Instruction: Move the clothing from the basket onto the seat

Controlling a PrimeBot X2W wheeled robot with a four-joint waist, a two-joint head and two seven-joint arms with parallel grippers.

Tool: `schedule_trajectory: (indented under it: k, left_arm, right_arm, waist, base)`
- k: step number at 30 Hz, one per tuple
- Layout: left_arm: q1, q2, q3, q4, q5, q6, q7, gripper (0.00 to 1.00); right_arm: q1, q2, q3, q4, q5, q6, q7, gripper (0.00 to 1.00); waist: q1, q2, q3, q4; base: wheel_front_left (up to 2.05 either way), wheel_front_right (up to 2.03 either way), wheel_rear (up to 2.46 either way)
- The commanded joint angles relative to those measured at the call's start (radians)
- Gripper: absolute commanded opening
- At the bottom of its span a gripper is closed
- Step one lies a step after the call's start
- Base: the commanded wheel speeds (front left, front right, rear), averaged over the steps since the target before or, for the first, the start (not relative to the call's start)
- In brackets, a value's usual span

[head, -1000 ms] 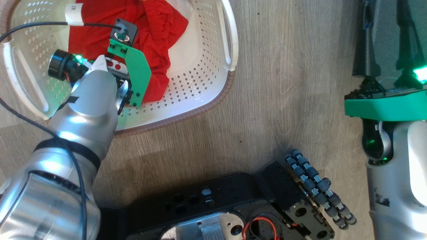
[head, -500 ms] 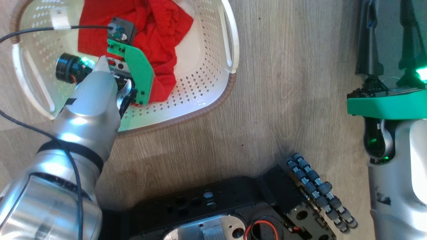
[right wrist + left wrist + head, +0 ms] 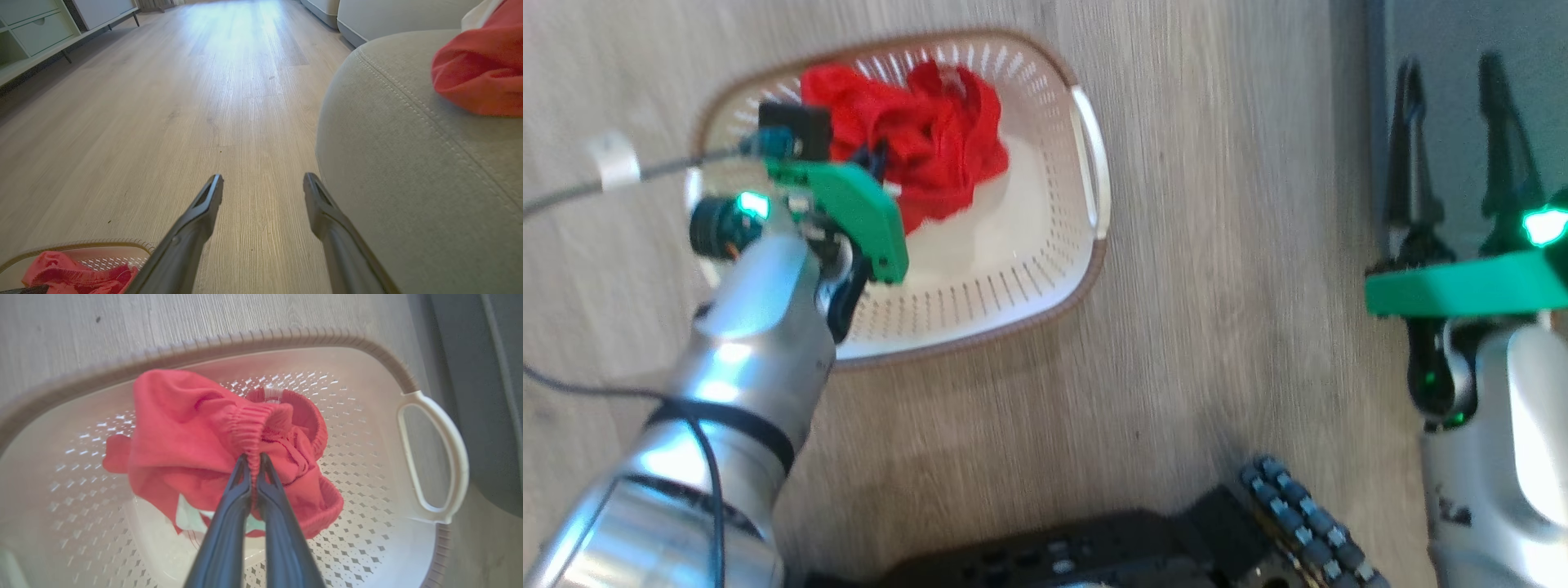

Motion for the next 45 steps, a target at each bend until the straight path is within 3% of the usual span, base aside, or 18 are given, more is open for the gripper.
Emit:
schedule_trajectory:
  k: [1,8,18,28,45]
  left_arm:
    - [0.036,0.013,0.025,-0.021,-0.011,-0.003,-0.026,0.00]
    - [0.135,0.025,0.062,-0.095,-0.022,0.006,-0.065,0.00]
    - [0.408,0.098,0.199,-0.513,0.060,0.083,-0.066,0.00]
    - [0.640,0.169,0.275,-0.821,0.134,0.150,-0.066,0.00]
    - [0.822,0.225,0.275,-0.979,0.134,0.209,-0.019,0.00]
  right_arm:
    - [0.057,0.003,0.008,-0.016,-0.010,0.000,-0.006,1.00]
    - [0.114,-0.003,0.000,0.028,-0.050,0.000,-0.006,1.00]
    - [0.201,-0.033,0.019,0.086,-0.056,0.000,-0.006,1.00]
    - [0.273,-0.060,0.028,0.120,-0.053,0.000,-0.006,1.00]
    - [0.348,-0.065,0.061,0.147,-0.037,0.000,-0.006,1.00]
  waist:
    - [0.0001,0.0000,-0.110,0.030]
    - [0.0001,0.0000,-0.308,0.077]
    - [0.0001,0.0000,-0.535,0.155]
    - [0.0001,0.0000,-0.665,0.219]
    - [0.0001,0.0000,-0.809,0.249]
  base:
    - [0.00,0.00,0.00]
    - [0.00,0.00,0.00]
    - [0.00,0.00,0.00]
    - [0.00,0.00,0.00]
    - [0.00,0.00,0.00]
